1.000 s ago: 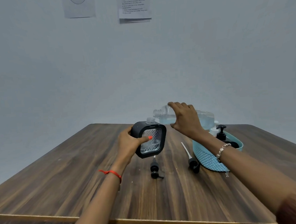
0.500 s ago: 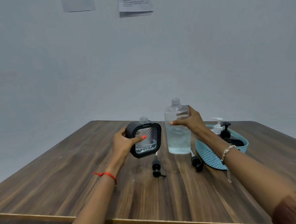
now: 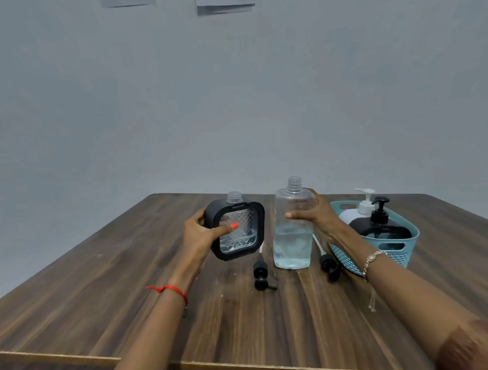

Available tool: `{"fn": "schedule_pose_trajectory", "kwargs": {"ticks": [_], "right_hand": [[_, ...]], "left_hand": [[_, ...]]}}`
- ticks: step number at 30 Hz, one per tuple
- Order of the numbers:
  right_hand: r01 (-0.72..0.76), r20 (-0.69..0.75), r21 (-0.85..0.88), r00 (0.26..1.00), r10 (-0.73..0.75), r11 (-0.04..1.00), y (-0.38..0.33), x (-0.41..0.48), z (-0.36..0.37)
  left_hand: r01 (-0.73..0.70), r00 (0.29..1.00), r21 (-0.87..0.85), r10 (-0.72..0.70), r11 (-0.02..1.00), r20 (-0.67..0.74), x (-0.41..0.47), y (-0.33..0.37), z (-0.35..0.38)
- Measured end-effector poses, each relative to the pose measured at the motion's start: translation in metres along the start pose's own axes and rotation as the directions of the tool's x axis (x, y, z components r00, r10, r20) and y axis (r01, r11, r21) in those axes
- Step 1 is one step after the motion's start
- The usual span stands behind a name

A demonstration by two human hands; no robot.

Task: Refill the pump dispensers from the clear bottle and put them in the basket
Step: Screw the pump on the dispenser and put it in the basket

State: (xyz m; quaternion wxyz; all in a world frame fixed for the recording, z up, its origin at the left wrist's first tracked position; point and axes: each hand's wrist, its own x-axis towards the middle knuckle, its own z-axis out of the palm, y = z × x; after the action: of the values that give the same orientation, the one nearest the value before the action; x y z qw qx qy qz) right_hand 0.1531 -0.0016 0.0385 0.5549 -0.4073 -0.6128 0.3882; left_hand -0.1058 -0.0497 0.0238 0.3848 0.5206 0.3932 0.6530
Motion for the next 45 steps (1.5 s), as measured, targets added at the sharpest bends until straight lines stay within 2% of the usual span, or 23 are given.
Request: {"fn": "schedule_pose_trajectory", "kwargs": {"ticks": [3,4,6,7,8,9,10,11,12,13,14,16,19,21,22,23,25,27,29,32,34,40,45], "right_hand": [[0.045,0.042,-0.144,0.998,-0.039,0.989,-0.011,0.002,-0.002],[0.077,0.003,-0.191,0.997,-0.078,0.979,-0.015,0.003,-0.001],[0.212,-0.161,-0.257,0.953,-0.258,0.943,-0.027,-0.003,0.006],[0.323,-0.222,-0.327,0.887,-0.404,0.888,-0.032,-0.008,0.012],[0.441,-0.22,-0.44,0.792,-0.57,0.782,-0.036,-0.014,0.02],[0.539,-0.14,-0.55,0.694,-0.706,0.638,-0.037,-0.019,0.027],[0.622,0.015,-0.62,0.619,-0.785,0.478,-0.033,-0.026,0.035],[0.692,0.219,-0.65,0.566,-0.795,0.314,-0.026,-0.033,0.041],[0.746,0.425,-0.64,0.542,-0.725,0.183,-0.015,-0.037,0.044],[0.774,0.583,-0.62,0.564,-0.585,0.128,-0.002,-0.041,0.048],[0.785,0.681,-0.608,0.591,-0.431,0.116,0.011,-0.044,0.051],[0.802,0.774,-0.589,0.595,-0.215,0.101,0.034,-0.048,0.057],[0.843,0.84,-0.535,0.537,-0.075,0.048,0.046,-0.046,0.065],[0.828,0.825,-0.552,0.559,-0.083,0.097,0.039,-0.043,0.066],[0.812,0.806,-0.558,0.58,-0.118,0.171,0.032,-0.042,0.067],[0.774,0.767,-0.563,0.62,-0.167,0.291,0.02,-0.042,0.066],[0.67,0.621,-0.515,0.721,-0.306,0.534,-0.012,-0.041,0.065],[0.555,0.404,-0.405,0.822,-0.402,0.727,-0.053,-0.038,0.065],[0.48,0.238,-0.214,0.87,-0.432,0.851,-0.094,-0.032,0.064],[0.54,0.061,-0.024,0.841,-0.537,0.842,-0.145,-0.02,0.061],[0.568,0.006,-0.005,0.823,-0.568,0.823,-0.165,-0.013,0.059],[0.572,0.084,-0.177,0.819,-0.567,0.801,-0.174,-0.01,0.061],[0.5,0.179,-0.312,0.866,-0.467,0.808,-0.158,-0.018,0.06]], "left_hand": [[0.005,1.0,-0.001,-0.005,1.0,0.0,0.002,-0.001,0.001],[0.006,1.0,-0.002,-0.006,1.0,-0.002,0.002,-0.002,0.001],[0.007,1.0,-0.008,-0.007,1.0,-0.006,0.003,-0.002,-0.001],[0.007,1.0,-0.012,-0.007,1.0,-0.009,0.004,-0.001,-0.002],[0.006,1.0,-0.016,-0.006,1.0,-0.012,0.005,-0.001,-0.003],[0.005,1.0,-0.02,-0.005,1.0,-0.016,0.006,-0.001,-0.004],[0.004,1.0,-0.024,-0.005,1.0,-0.02,0.007,0.0,-0.005],[0.005,1.0,-0.029,-0.005,1.0,-0.026,0.008,0.0,-0.007],[0.005,0.999,-0.032,-0.006,0.999,-0.032,0.009,0.001,-0.008],[0.004,0.999,-0.033,-0.005,0.999,-0.036,0.01,0.001,-0.009],[0.003,0.999,-0.031,-0.004,1.0,-0.038,0.011,0.001,-0.01],[0.0,0.999,-0.028,-0.001,1.0,-0.035,0.011,0.0,-0.012],[-0.002,1.0,-0.025,0.002,1.0,-0.028,0.01,0.001,-0.014],[-0.007,1.0,-0.023,0.007,1.0,-0.025,0.009,0.003,-0.014],[-0.01,1.0,-0.021,0.01,1.0,-0.021,0.008,0.004,-0.014],[-0.016,1.0,-0.019,0.015,1.0,-0.015,0.008,0.004,-0.015],[-0.026,1.0,-0.017,0.026,1.0,-0.007,0.009,0.006,-0.017],[-0.03,1.0,-0.022,0.03,0.999,0.003,0.011,0.007,-0.017],[-0.03,0.999,-0.026,0.03,0.999,0.011,0.011,0.01,-0.014],[-0.03,0.999,-0.028,0.031,0.999,0.029,0.009,0.013,-0.008],[-0.033,0.998,-0.033,0.035,0.999,0.056,0.006,0.016,-0.004],[-0.07,0.986,-0.054,0.077,0.996,0.145,-0.001,0.029,0.009],[-0.081,0.976,-0.077,0.095,0.994,0.198,-0.005,0.039,0.019]]}}
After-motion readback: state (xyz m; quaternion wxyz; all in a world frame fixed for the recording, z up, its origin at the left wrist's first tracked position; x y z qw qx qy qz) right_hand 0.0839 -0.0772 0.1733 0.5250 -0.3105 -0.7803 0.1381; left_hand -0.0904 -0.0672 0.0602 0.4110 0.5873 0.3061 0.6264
